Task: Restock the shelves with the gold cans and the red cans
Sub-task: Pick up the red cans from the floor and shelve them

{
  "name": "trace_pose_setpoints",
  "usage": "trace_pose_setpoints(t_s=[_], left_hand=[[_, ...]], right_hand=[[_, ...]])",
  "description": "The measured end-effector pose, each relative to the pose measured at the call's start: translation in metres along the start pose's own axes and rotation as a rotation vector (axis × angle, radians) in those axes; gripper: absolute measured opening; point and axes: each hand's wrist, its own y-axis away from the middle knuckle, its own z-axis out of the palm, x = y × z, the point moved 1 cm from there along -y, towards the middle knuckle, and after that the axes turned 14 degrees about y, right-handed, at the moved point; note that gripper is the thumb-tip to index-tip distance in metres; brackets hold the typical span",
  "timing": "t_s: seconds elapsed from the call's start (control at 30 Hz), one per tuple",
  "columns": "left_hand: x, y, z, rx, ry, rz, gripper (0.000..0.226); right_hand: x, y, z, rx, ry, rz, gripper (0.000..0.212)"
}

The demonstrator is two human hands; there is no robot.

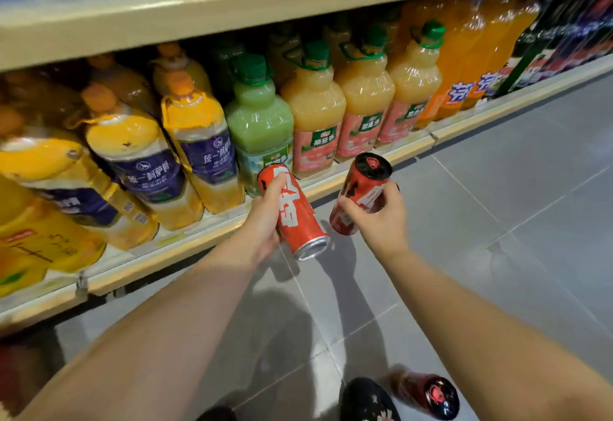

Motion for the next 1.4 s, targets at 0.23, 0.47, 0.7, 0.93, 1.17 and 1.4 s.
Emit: trace_pose_setpoints(t_s=[0.23,0.47,0.7,0.93,1.17,1.4], left_hand=[[0.105,0.076,0.024,-0.081,-0.505,0.582,0.026],[0.205,0.15,0.044,-0.033,-0.526,1.016,0.039],[0.294,0.202,0.062,0.064,-0.597,1.32,0.049],[0.333,0.194,0.056,0.205,-0.723,1.425,0.061],[0.348,0.163,0.048,0.279,-0.908,1.211,0.06],[0.351,0.149,0.048,0.302,-0.959,1.198,0.069]], right_hand=[[-0.126,-0.026,-0.011,0.08,-0.079,-0.273,0.041],[-0.241,-0.056,-0.034,0.101,-0.2,-0.458,0.037],[-0.32,-0.081,-0.044,0.154,-0.333,-0.54,0.038],[-0.348,-0.098,-0.032,0.128,-0.445,-0.564,0.063],[-0.354,-0.107,-0.016,0.045,-0.382,-0.56,0.052],[-0.362,-0.113,-0.002,0.016,-0.197,-0.547,0.047]])
